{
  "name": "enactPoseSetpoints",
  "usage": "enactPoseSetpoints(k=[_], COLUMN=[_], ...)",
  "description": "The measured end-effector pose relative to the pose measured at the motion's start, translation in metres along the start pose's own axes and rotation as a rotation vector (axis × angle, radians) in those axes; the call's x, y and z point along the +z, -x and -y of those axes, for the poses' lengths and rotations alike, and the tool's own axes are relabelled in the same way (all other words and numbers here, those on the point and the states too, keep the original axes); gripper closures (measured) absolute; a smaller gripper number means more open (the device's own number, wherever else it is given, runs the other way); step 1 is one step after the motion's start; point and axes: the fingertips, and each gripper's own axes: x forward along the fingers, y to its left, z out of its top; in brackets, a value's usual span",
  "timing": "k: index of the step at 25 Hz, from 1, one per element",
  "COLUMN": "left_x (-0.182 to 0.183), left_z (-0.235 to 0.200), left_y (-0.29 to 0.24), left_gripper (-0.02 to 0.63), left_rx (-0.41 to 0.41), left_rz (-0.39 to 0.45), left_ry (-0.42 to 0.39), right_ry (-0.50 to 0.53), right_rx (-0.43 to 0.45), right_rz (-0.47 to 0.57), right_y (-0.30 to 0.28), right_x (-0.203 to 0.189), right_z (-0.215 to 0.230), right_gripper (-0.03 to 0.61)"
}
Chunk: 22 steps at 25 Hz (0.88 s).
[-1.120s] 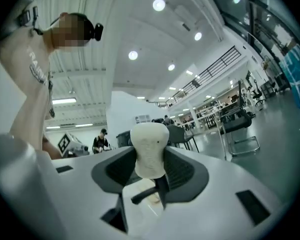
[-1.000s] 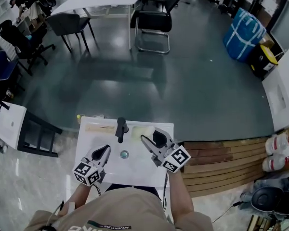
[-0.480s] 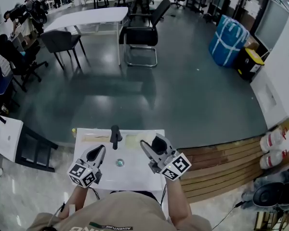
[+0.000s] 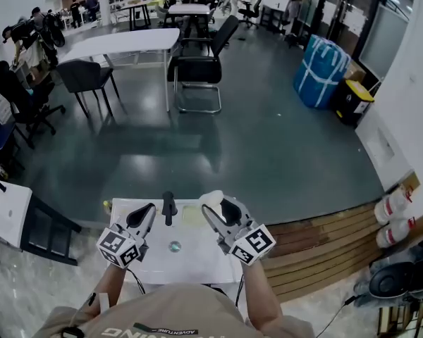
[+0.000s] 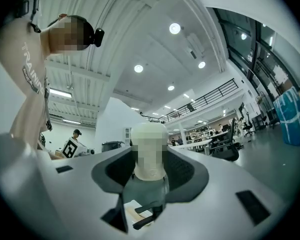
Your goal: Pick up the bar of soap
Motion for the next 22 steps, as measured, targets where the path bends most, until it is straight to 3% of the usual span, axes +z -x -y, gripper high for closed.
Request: enactPoseSetpoints(k=[11, 17, 22], left_x=[0.052, 0.05, 0.038], left_z=[-0.015, -0.024, -0.027], left_y=[0.006, 0.008, 0.014], left_gripper=[0.621, 0.621, 0.621], left_rx=[0.015, 0.088, 0.106], left_rz=[0.081, 0.087, 0.074], left_ry=[-0.09, -0.129, -0.1], right_ry=[0.046, 0.057, 0.055], right_rx=[-0.01, -0.021, -0.019], right_rz=[0.009, -0.01, -0.012], right_y=[-0.017, -0.019, -0.013], right_x=[0.013, 0.005, 0.005], right_z=[-0.015, -0.013, -0.017], right_gripper=[0.399, 0.398, 0.399])
